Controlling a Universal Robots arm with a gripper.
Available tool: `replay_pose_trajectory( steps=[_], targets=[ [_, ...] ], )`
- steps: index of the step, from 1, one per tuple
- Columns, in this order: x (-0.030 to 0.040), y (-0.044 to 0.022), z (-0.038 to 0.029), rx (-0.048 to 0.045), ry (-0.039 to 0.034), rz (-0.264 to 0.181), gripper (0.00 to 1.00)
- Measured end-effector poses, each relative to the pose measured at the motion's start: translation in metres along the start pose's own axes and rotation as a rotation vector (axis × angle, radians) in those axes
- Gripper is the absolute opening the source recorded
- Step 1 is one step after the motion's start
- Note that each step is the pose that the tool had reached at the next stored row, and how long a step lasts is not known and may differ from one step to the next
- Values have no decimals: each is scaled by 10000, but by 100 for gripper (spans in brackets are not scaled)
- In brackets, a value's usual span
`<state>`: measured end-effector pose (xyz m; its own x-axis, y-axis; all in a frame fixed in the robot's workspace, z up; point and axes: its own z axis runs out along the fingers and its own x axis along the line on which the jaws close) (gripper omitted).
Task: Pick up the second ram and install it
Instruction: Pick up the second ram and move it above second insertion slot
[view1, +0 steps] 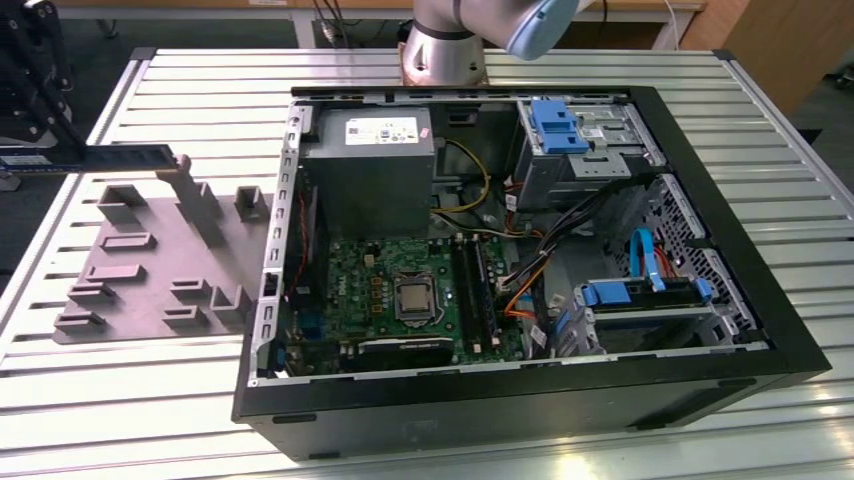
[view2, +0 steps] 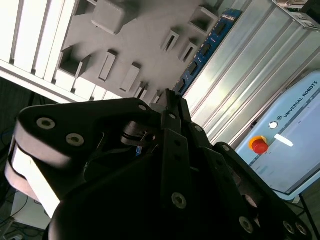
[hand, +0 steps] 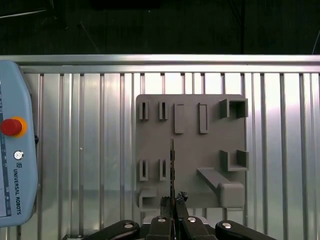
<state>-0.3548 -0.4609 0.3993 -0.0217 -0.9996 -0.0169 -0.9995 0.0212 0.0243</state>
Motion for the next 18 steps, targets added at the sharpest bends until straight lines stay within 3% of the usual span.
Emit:
replay_pose_trajectory(
  steps=[18],
  targets=[
    [-3,-147,-3,0,0,0,14]
  ],
)
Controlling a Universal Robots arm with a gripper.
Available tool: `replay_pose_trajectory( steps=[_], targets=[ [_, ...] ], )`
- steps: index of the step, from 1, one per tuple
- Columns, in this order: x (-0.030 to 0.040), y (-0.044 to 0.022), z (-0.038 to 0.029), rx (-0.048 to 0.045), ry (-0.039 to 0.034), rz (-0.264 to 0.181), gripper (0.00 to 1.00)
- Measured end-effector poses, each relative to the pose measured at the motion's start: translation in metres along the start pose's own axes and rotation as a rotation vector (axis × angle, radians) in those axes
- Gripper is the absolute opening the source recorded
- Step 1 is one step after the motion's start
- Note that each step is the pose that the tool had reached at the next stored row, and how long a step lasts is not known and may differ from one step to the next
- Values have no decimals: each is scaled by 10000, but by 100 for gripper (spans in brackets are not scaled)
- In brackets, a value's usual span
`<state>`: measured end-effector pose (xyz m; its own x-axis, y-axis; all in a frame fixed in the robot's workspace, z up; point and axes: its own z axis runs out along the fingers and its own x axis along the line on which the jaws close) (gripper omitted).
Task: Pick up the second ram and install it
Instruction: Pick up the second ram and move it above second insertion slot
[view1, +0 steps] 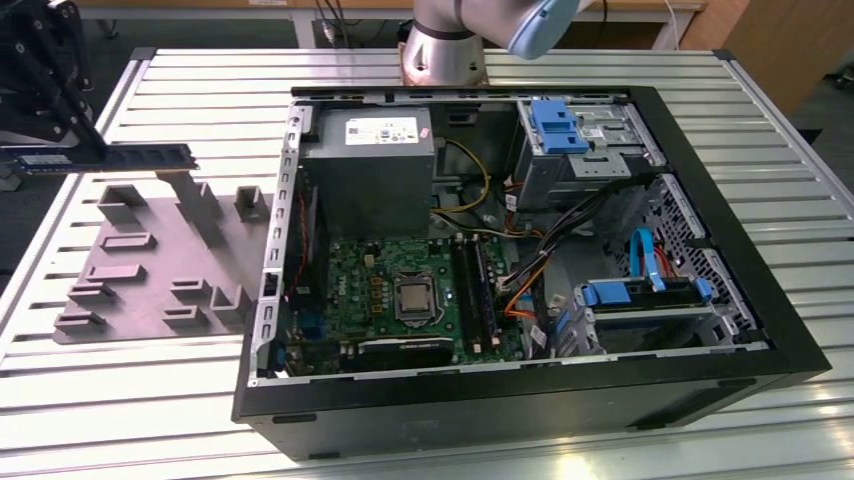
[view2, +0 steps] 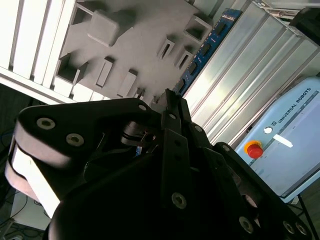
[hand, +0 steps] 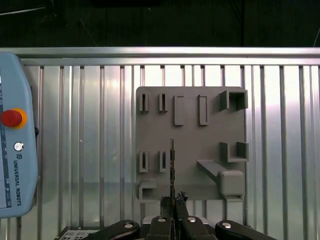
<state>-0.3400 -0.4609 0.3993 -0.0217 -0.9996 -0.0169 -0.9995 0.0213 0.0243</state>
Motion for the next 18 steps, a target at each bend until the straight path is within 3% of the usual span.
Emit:
replay_pose_trajectory(
  steps=[18],
  targets=[
    [-3,-133,-3,0,-1,0,14]
  ],
)
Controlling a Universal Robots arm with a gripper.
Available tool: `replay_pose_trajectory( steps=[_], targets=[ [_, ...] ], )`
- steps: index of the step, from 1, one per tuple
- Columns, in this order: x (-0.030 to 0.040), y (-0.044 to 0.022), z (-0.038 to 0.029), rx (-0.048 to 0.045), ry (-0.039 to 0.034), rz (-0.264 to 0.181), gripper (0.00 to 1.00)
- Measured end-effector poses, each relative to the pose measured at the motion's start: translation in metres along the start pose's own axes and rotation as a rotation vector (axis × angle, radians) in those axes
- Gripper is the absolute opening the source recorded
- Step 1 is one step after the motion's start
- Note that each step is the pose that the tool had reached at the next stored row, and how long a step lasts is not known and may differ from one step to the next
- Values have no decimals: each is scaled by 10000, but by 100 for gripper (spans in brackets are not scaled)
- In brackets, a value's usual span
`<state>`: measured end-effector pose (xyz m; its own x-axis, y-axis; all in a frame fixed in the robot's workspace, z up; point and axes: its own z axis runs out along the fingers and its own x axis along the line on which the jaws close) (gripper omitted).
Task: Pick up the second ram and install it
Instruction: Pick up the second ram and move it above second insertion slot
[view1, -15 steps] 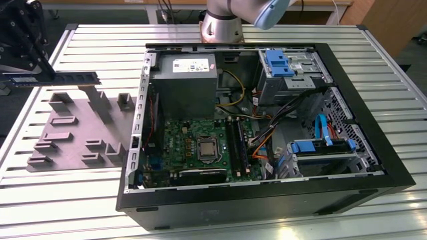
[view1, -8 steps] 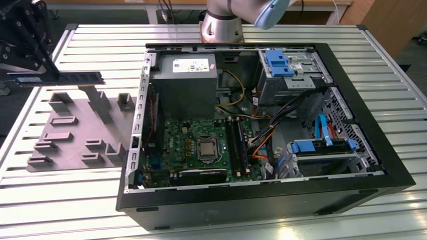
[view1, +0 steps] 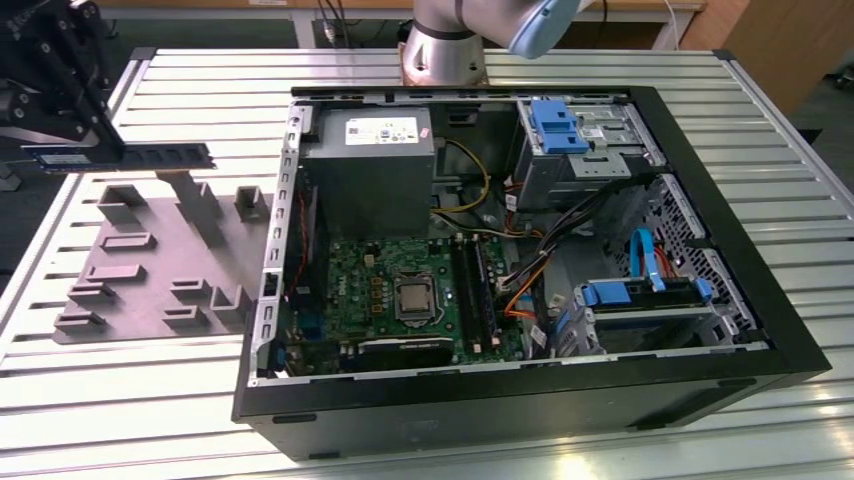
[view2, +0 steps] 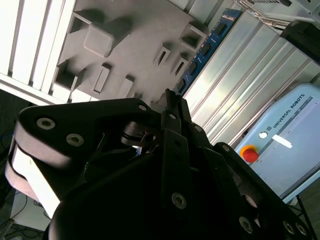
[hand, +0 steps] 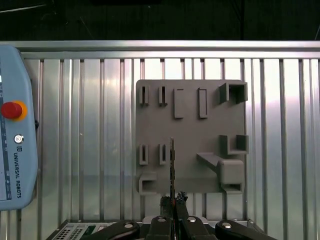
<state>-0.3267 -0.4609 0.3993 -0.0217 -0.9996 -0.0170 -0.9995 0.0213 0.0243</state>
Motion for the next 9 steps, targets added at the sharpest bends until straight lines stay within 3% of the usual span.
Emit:
replay_pose_trajectory(
  steps=[9],
  targets=[
    [-1,-28,-1,-1,1,-1,14]
  ],
)
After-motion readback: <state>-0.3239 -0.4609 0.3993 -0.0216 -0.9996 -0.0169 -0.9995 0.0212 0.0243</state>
